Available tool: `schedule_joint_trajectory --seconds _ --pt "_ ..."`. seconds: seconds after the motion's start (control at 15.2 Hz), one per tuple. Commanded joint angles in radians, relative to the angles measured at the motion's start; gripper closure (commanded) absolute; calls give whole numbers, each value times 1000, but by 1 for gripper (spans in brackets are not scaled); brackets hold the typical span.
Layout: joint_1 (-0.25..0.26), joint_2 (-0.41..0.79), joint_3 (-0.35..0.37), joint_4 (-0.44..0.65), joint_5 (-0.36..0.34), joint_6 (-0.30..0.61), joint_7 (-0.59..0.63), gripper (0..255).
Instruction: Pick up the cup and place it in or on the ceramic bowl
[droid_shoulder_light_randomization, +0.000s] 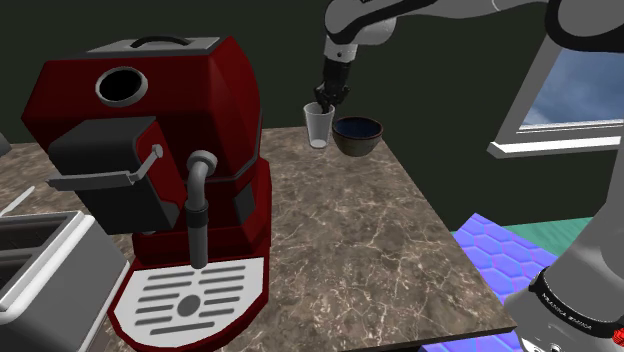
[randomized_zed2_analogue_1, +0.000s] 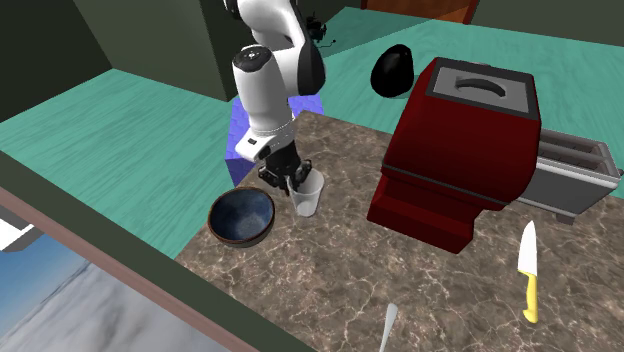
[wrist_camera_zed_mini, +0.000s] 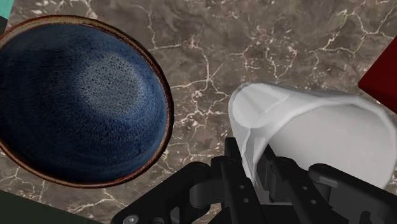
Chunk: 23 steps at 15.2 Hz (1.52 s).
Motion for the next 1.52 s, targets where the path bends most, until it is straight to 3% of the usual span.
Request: schedule_joint_trajectory --seconds 0.0,0.92,1.45 --pt "0 -4 0 22 -1 -25 3 255" --pt "-2 -5 -1 200 -8 -204 25 255" --pt "-123 42 -47 333 21 -311 -127 255"
